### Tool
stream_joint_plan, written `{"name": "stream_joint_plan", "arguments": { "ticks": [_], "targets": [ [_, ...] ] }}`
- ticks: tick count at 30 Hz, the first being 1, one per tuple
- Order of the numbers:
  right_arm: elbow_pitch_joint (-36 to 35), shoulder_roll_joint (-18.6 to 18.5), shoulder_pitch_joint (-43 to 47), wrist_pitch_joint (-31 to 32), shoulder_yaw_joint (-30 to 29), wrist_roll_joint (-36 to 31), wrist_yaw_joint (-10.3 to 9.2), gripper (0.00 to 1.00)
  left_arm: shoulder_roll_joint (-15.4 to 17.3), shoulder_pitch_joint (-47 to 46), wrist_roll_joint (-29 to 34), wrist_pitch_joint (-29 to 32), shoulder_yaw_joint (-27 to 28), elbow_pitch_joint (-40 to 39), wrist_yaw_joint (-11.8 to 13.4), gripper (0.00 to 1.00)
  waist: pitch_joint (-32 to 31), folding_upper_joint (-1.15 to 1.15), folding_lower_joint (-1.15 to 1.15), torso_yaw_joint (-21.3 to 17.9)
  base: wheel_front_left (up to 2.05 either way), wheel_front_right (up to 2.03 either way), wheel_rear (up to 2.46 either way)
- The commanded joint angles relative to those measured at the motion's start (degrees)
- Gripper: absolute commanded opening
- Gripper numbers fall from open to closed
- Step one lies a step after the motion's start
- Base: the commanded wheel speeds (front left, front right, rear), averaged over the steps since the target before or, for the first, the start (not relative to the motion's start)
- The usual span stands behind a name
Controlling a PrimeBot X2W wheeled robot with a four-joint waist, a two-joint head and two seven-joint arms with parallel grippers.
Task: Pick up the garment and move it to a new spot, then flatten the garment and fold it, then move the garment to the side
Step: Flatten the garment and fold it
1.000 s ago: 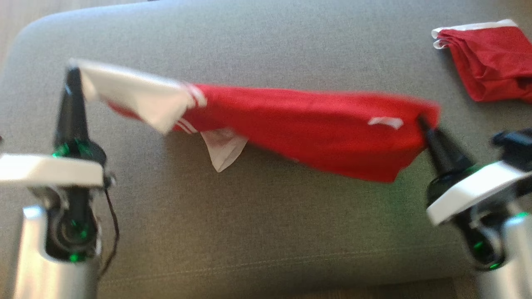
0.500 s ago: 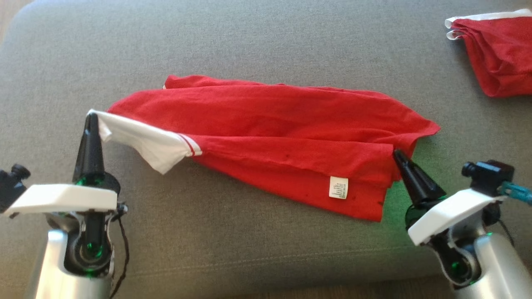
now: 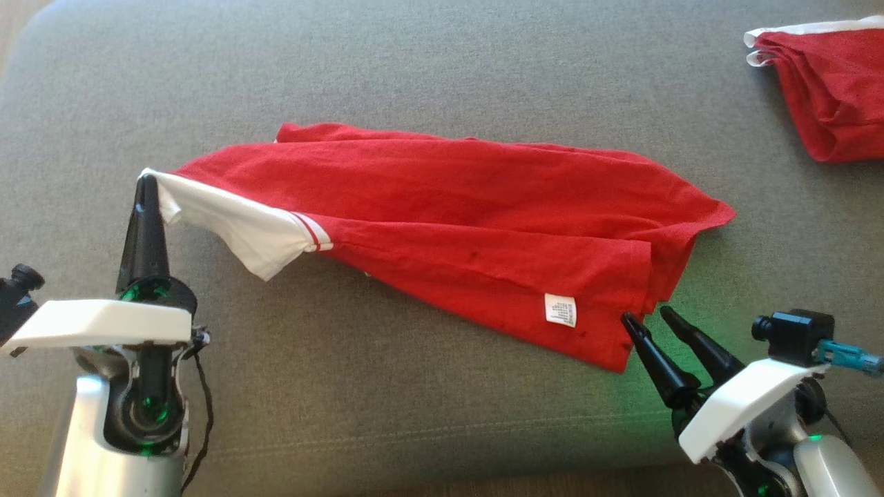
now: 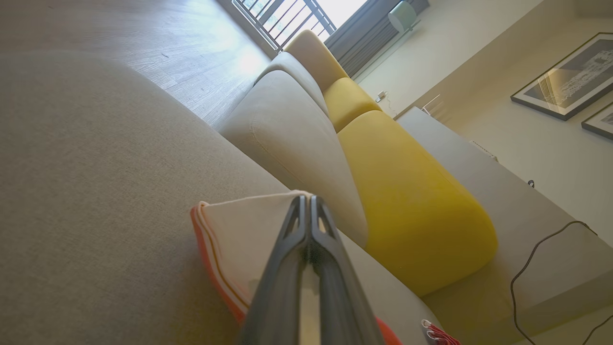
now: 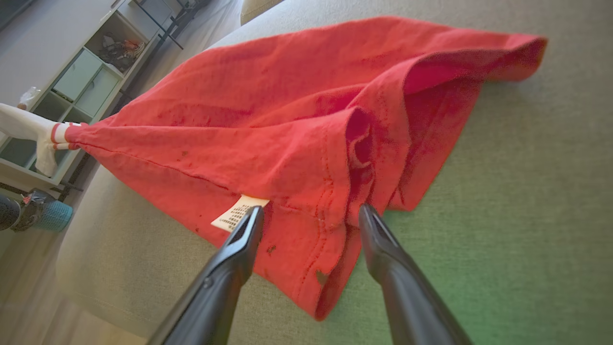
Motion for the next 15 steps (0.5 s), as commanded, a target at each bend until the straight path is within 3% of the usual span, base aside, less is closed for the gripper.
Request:
{"name": "stream_joint_plan", "arguments": {
  "ticks": [1,15],
  "targets": [
    [-2.0,-0.2,-0.8,0.0,1.0,0.4,-0.02,1.0,1.1,-1.3,-0.3,-0.5,2.0,-2.2,-0.4,0.0,0.3,0.0,0.0,0.1,0.0,0.0,0.0],
    [6.0,0.4,-4.9,-4.0,4.2,2.8,-0.02,0.96,0.9,-2.1,-0.2,-0.4,1.2,-2.2,-0.2,0.0,2.1,0.0,0.0,1.6,0.0,0.0,0.0]
  ]
}}
